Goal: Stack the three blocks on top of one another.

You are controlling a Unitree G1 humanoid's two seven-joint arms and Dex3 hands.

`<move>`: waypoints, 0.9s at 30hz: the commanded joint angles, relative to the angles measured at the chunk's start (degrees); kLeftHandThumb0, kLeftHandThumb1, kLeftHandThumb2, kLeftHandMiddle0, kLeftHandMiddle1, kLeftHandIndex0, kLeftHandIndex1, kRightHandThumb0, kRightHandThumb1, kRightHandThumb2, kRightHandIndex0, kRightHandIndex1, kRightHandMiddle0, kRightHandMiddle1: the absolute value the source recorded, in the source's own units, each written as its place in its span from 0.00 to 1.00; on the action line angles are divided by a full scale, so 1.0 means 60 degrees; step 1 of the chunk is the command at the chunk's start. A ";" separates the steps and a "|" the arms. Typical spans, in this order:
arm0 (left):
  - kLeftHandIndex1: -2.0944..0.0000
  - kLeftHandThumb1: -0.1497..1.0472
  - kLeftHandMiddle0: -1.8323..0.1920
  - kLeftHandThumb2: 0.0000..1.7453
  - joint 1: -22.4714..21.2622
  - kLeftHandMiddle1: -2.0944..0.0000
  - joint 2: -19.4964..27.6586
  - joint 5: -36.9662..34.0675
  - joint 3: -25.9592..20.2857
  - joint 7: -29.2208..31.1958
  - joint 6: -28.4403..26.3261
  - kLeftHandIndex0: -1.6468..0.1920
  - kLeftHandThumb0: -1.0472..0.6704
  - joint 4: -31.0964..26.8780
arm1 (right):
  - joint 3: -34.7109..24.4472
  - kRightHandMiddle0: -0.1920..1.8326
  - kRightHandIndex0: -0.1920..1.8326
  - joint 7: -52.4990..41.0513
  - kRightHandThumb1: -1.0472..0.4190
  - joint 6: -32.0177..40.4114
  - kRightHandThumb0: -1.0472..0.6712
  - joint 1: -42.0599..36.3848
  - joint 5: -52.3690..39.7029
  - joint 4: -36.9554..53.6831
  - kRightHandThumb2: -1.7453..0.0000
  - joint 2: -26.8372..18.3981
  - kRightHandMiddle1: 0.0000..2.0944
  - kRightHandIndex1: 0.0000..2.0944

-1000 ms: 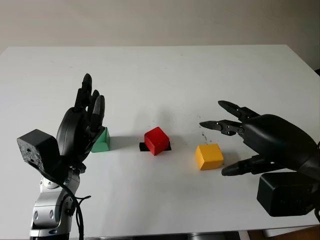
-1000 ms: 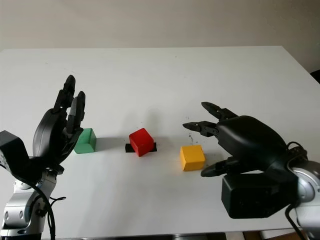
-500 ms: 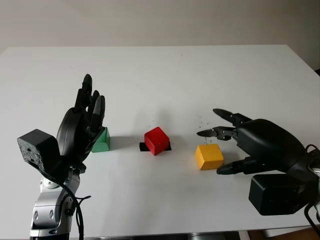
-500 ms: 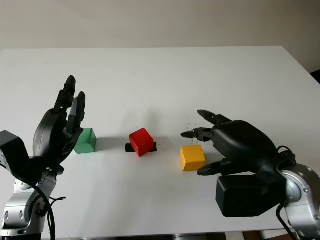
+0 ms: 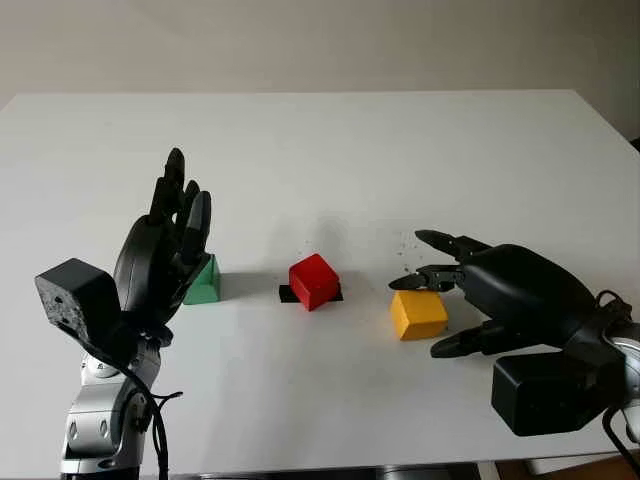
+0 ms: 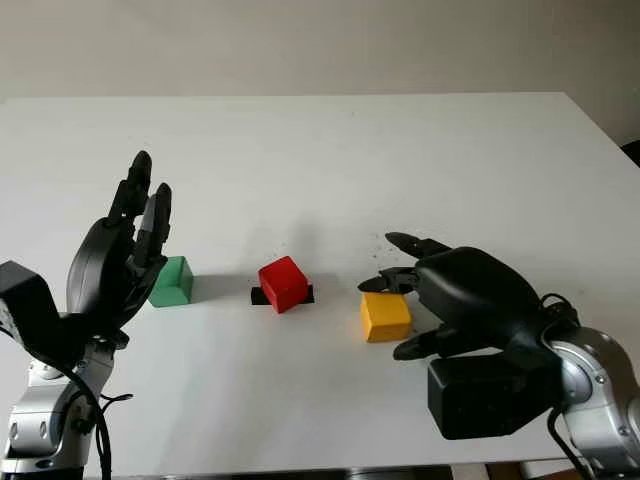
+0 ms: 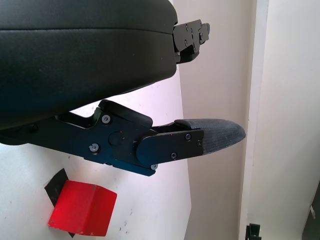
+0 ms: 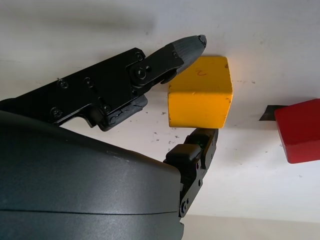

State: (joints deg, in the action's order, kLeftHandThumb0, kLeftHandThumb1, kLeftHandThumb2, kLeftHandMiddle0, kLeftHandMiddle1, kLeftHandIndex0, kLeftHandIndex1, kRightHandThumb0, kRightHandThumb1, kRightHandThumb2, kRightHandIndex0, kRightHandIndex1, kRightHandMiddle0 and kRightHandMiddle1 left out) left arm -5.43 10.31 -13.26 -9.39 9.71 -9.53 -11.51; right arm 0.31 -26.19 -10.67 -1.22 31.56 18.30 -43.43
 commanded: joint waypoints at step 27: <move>0.97 1.00 0.99 0.29 0.0049 0.97 -0.0038 -0.0023 0.0014 -0.0002 0.0019 0.99 0.18 -0.0151 | -0.0148 0.38 0.27 -0.0004 0.11 -0.0460 0.41 0.1950 -0.1038 -0.0919 0.97 -0.0179 0.50 0.03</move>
State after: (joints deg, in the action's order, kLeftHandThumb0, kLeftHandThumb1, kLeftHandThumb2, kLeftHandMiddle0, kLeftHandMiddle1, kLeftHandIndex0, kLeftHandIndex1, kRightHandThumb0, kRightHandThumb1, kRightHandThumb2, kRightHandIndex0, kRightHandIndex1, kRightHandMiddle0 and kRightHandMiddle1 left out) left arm -5.07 10.11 -13.43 -9.37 9.69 -9.56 -11.83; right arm 0.03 -25.21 -13.87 7.17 27.05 12.98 -43.48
